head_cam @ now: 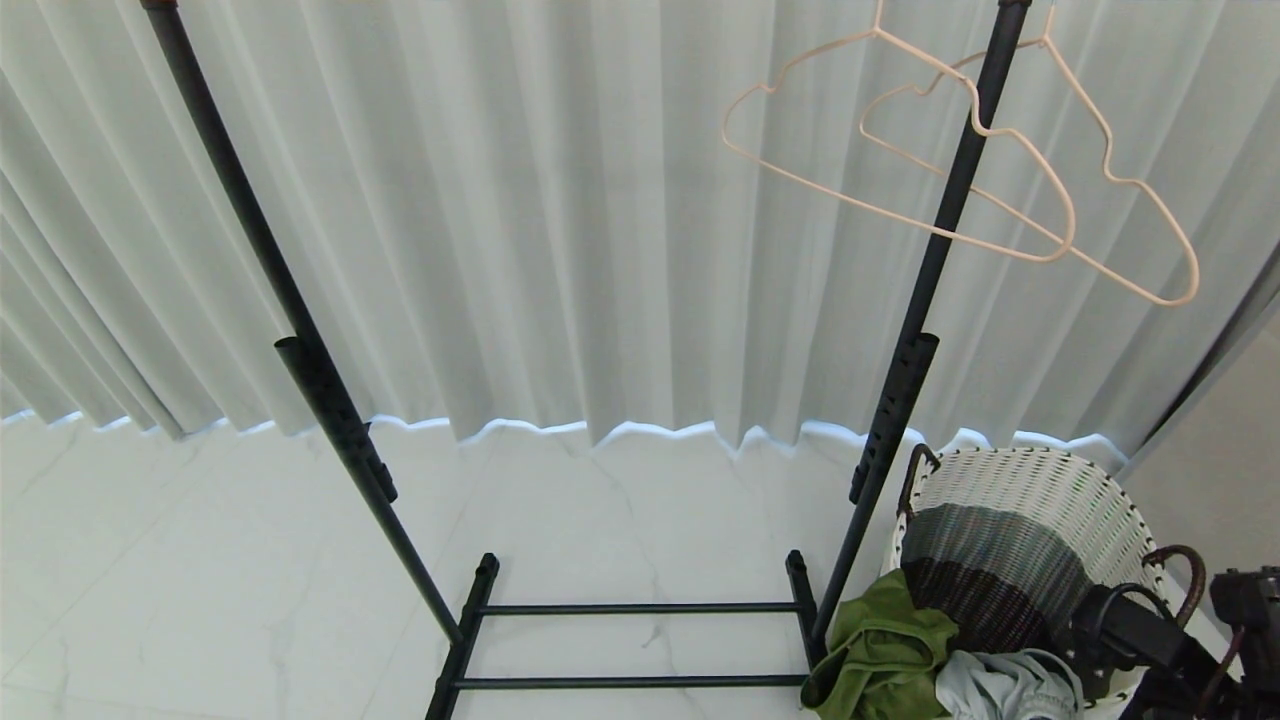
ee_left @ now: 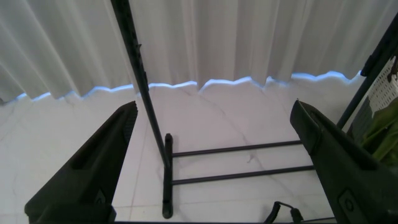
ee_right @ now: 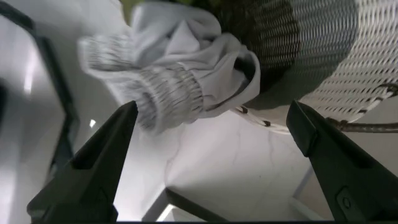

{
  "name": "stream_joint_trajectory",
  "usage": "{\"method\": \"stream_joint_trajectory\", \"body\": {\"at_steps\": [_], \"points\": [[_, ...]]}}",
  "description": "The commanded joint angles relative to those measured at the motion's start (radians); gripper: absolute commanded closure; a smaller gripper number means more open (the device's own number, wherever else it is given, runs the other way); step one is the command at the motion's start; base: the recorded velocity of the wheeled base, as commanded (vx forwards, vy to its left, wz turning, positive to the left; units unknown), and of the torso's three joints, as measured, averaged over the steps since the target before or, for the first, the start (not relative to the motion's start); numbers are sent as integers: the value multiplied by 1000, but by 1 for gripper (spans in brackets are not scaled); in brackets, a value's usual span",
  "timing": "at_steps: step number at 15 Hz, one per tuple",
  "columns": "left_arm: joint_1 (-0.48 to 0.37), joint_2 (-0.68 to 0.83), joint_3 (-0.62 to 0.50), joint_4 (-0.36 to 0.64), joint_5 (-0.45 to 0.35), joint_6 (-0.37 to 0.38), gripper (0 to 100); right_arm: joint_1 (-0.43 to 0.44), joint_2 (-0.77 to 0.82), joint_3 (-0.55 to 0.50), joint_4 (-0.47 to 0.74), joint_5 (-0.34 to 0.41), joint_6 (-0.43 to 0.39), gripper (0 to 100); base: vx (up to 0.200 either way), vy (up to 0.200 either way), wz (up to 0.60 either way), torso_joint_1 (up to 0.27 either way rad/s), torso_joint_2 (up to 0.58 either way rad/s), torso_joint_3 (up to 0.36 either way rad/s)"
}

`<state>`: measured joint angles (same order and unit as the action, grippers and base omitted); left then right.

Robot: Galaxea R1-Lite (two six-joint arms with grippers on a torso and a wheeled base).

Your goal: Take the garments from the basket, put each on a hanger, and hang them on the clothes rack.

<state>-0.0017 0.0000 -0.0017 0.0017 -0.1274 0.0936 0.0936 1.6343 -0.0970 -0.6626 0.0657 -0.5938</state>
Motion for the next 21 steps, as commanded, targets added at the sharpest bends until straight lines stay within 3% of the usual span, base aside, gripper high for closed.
{"method": "stream_joint_trajectory", "body": {"at_steps": [1,7,8,13,17,18,19,21], "points": [[0,0,0,0,0,0,0,-3,222,36,-123,-58,-6,0,0,0,0,0,0,0],[0,0,0,0,0,0,0,-2,317,13,-252,-73,-6,0,0,0,0,0,0,0],[0,0,0,0,0,0,0,-2,319,14,-267,-75,-6,100,0,0,0,0,0,0],[0,0,0,0,0,0,0,-2,213,31,-301,-107,-7,100,0,0,0,0,0,0],[0,0,0,0,0,0,0,-18,56,33,-201,-173,-7,100,0,0,0,0,0,0],[0,0,0,0,0,0,0,-34,-71,-40,-26,-185,-7,100,0,0,0,0,0,0],[0,0,0,0,0,0,0,-38,-117,-90,66,-198,-7,100,0,0,0,0,0,0],[0,0,0,0,0,0,0,-40,-324,-300,475,-227,-6,100,0,0,0,0,0,0]]}}
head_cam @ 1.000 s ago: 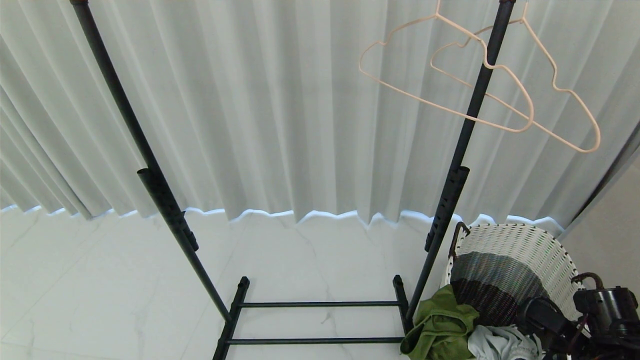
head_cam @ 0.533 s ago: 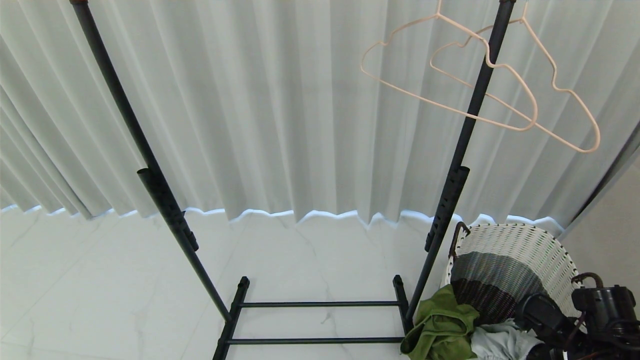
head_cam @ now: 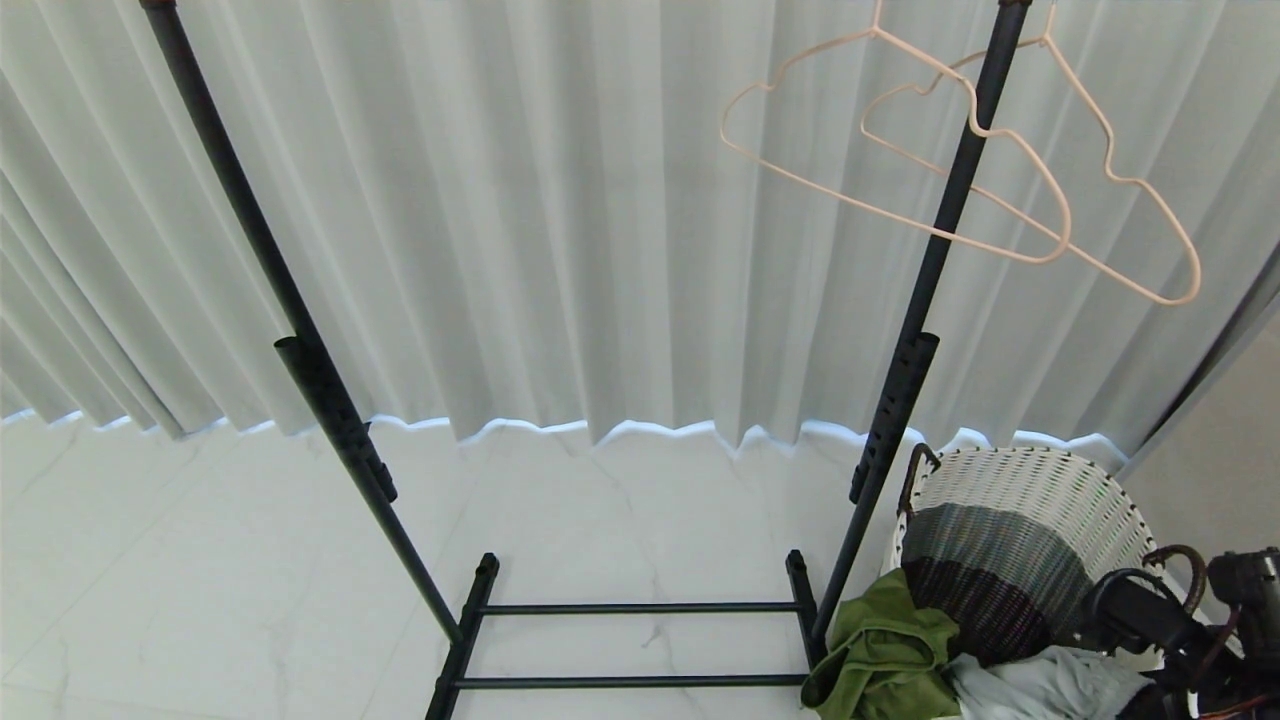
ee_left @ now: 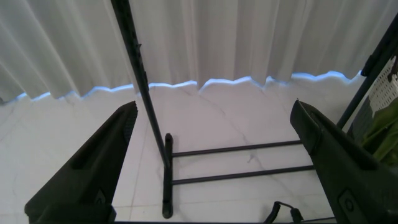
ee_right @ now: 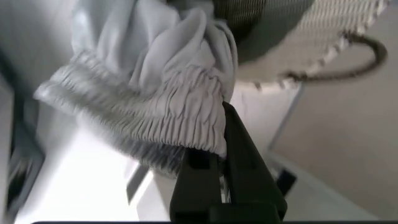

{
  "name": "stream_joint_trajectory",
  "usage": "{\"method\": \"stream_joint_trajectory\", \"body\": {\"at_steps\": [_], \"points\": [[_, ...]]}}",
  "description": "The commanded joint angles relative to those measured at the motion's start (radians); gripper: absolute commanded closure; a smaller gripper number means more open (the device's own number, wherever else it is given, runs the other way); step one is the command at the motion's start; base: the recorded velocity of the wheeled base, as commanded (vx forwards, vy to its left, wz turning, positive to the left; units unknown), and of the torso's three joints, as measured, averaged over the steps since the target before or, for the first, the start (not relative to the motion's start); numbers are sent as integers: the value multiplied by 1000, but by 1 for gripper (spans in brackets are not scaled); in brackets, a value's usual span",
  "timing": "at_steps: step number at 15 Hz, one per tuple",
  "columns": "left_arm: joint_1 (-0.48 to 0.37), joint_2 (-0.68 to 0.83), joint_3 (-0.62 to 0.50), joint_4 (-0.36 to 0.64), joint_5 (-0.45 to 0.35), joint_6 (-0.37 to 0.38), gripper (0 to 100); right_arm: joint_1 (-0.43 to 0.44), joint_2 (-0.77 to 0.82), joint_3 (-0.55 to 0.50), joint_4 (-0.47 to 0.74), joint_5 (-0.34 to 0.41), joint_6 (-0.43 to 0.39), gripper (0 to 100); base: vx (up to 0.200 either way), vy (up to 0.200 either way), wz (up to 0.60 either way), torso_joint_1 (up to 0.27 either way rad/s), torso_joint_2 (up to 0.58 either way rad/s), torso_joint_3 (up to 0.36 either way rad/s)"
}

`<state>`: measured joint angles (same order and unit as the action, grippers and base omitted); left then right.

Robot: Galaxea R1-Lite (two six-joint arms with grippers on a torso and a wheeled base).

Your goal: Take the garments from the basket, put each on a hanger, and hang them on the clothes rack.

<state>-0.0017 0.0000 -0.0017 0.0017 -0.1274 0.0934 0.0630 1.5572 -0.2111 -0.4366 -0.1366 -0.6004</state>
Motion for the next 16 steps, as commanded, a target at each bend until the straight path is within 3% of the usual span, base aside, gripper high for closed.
{"method": "stream_joint_trajectory", "body": {"at_steps": [1,2,3,4,6,11,16], "points": [[0,0,0,0,0,0,0,-9,-287,-240,351,-26,1,100,0,0,0,0,0,0],[0,0,0,0,0,0,0,-8,-398,-390,604,-28,1,100,0,0,0,0,0,0],[0,0,0,0,0,0,0,-9,-464,-498,763,-29,1,100,0,0,0,0,0,0],[0,0,0,0,0,0,0,-9,-511,-584,878,-29,1,100,0,0,0,0,0,0],[0,0,0,0,0,2,0,-9,-571,-683,981,-32,1,100,0,0,0,0,0,0],[0,0,2,0,0,-9,0,-8,-618,-703,984,-54,-1,100,0,0,0,0,0,0],[0,0,0,1,0,2,0,-6,-652,-706,983,-54,-2,100,-200,0,0,-2,3,0]]}}
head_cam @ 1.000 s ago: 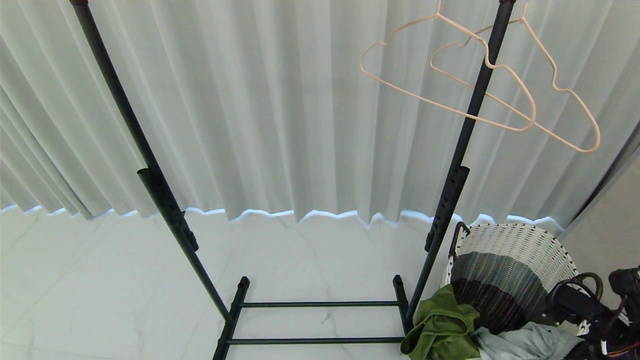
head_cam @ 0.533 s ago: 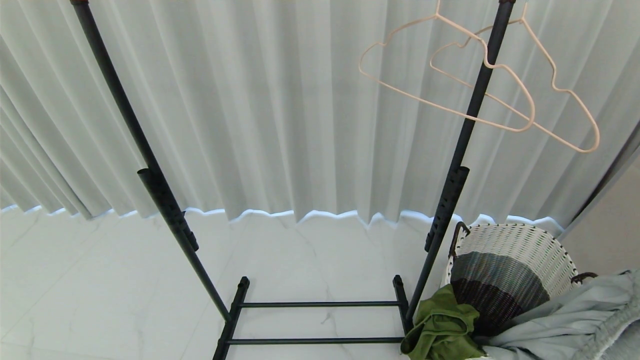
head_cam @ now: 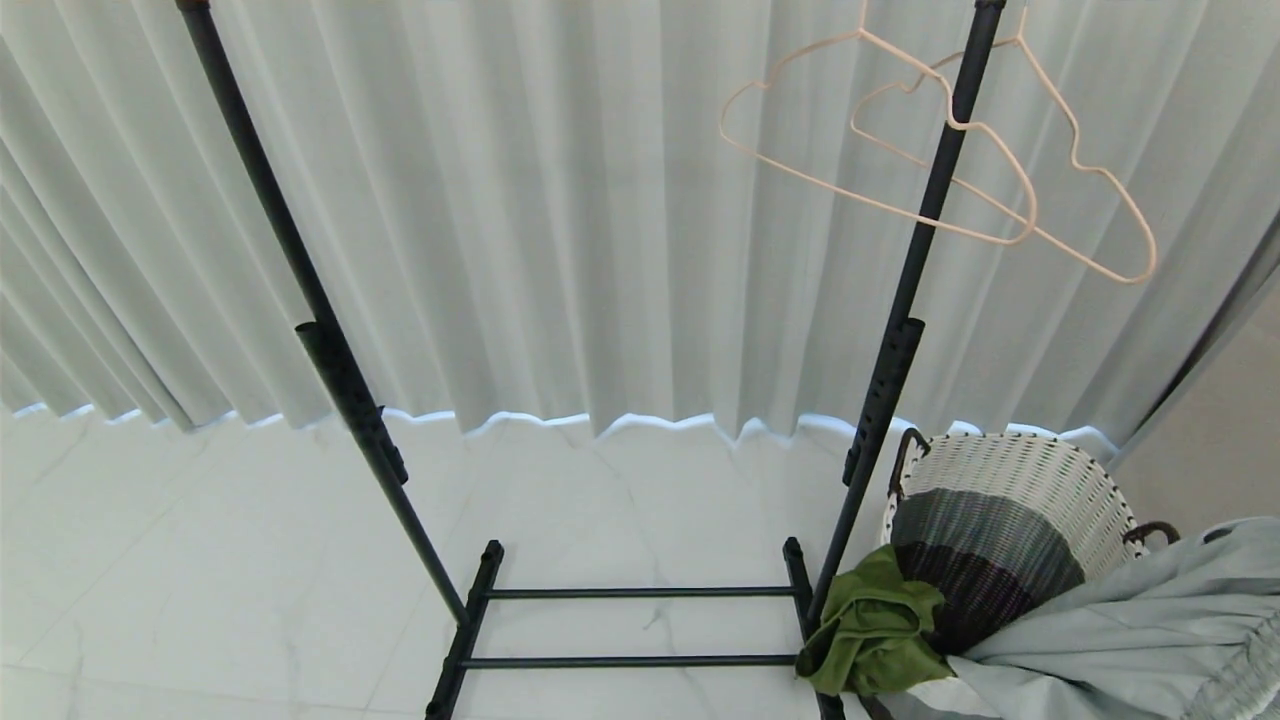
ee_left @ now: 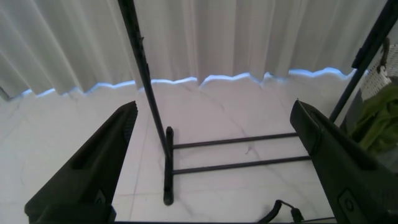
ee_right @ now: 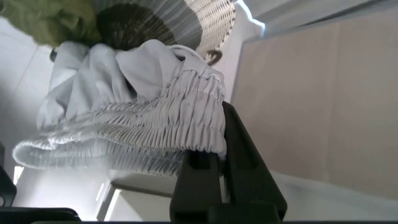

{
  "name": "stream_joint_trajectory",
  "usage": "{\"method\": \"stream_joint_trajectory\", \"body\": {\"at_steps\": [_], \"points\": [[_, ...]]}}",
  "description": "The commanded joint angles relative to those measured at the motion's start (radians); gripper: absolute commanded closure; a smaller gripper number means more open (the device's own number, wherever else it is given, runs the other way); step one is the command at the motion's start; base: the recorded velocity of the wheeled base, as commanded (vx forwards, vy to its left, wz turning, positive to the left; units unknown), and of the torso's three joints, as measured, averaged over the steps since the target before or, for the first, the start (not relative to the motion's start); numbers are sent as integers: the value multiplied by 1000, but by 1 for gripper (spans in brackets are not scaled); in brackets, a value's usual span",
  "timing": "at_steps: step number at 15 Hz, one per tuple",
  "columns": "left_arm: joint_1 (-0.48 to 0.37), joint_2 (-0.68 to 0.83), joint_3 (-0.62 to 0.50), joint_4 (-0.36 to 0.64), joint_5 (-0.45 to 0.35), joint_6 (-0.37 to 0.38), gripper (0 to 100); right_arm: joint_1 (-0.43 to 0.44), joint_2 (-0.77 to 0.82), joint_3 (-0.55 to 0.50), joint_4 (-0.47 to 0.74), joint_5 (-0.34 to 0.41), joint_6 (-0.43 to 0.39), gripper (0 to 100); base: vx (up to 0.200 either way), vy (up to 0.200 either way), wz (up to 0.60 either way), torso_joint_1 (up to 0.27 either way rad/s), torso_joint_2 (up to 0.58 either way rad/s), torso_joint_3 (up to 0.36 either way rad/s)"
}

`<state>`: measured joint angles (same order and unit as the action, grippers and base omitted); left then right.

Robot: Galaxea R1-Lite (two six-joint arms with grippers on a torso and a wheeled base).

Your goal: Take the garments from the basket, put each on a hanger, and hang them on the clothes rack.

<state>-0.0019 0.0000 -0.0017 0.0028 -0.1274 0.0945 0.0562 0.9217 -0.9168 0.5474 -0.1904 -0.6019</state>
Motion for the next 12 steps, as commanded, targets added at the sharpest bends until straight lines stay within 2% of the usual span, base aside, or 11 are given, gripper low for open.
{"method": "stream_joint_trajectory", "body": {"at_steps": [1,6,9,11,12], "points": [[0,0,0,0,0,2,0,1,-24,-1,-1,2,-1,100,-200,0,0,-2,2,-7],[0,0,0,0,0,4,0,25,-34,1,-3,6,1,100,-200,0,0,1,0,2],[0,0,0,0,2,5,0,62,-32,-1,-3,8,2,100,0,0,0,0,0,0],[0,0,0,0,-3,68,0,96,-30,-8,-4,8,4,100,0,0,0,0,0,0],[2,0,0,0,-4,68,0,105,-32,-13,-4,8,4,100,0,0,0,0,0,0]]}}
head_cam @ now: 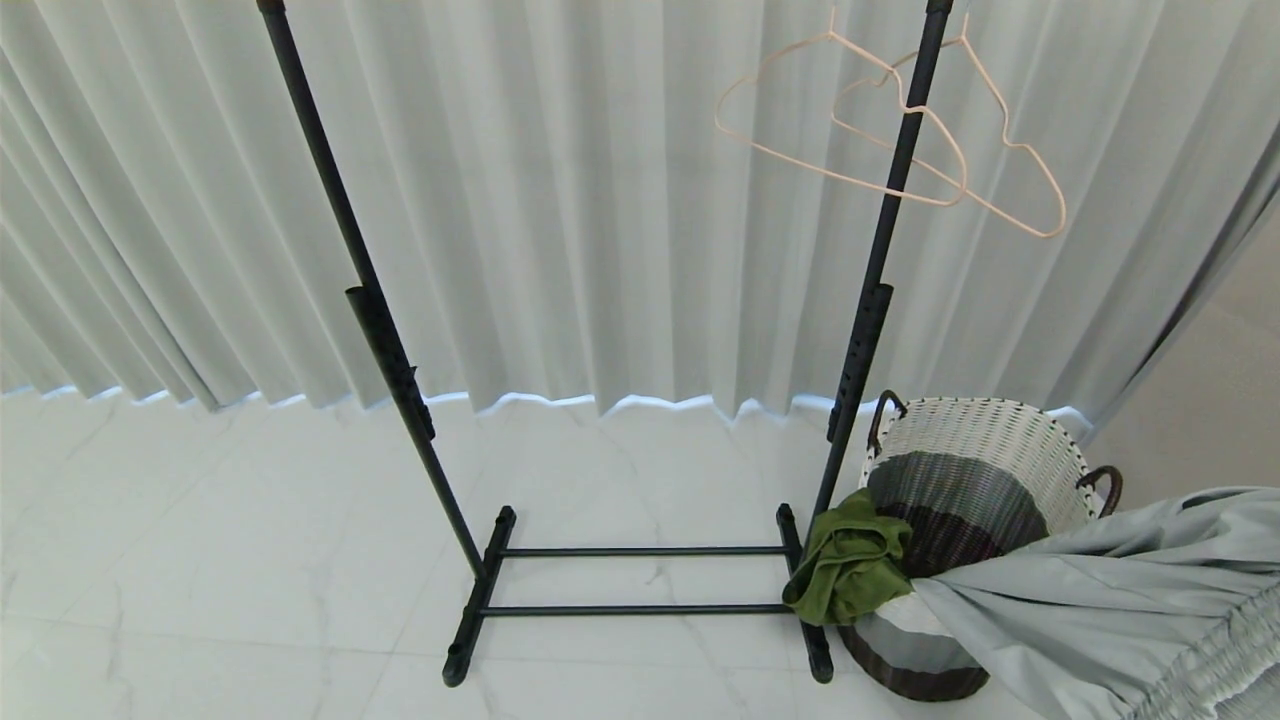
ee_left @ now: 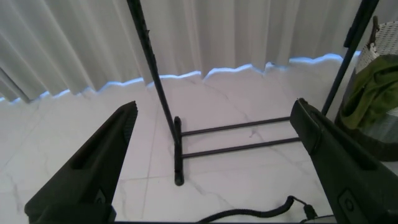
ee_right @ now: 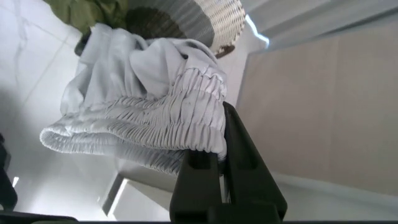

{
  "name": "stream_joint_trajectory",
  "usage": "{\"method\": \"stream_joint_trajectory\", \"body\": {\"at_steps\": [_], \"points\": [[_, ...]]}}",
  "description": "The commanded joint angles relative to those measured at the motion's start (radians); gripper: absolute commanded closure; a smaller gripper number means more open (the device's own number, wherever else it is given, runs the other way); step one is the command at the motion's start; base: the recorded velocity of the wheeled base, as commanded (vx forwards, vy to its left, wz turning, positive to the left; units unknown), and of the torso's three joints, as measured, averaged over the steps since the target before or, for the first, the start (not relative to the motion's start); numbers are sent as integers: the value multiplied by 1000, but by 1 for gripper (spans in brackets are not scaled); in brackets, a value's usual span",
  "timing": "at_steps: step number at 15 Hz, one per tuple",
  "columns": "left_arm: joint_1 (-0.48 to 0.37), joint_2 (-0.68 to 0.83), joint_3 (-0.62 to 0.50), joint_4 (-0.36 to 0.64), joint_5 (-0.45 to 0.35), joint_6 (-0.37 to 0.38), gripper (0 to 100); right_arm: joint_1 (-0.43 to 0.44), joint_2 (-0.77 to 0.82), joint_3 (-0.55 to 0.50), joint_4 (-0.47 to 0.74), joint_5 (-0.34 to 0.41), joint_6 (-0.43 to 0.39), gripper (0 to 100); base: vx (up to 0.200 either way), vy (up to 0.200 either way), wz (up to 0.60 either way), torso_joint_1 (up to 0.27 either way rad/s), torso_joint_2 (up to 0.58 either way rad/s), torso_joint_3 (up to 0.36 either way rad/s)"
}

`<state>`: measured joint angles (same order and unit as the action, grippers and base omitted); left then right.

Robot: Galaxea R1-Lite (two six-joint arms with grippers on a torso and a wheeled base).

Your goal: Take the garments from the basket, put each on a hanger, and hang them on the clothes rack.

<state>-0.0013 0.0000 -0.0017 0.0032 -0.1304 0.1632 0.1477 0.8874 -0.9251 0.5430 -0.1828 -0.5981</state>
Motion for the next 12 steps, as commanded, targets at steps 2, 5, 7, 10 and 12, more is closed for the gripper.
{"method": "stream_joint_trajectory", "body": {"at_steps": [2,5,7,10,12], "points": [[0,0,0,0,-1,1,0,36,-1,-14,2,0,3,100,0,0,0,0,0,0],[0,0,2,-11,5,-16,0,61,8,-69,11,5,50,100,0,0,0,0,0,0],[-29,112,-133,-65,0,-83,0,76,10,-152,92,5,113,100,0,0,0,0,0,0],[-75,397,-334,-69,-3,-105,0,92,13,-294,278,6,172,100,0,0,0,0,0,0],[-229,630,-477,-71,-3,-103,0,190,24,-365,361,6,282,100,0,0,0,0,0,0]]}}
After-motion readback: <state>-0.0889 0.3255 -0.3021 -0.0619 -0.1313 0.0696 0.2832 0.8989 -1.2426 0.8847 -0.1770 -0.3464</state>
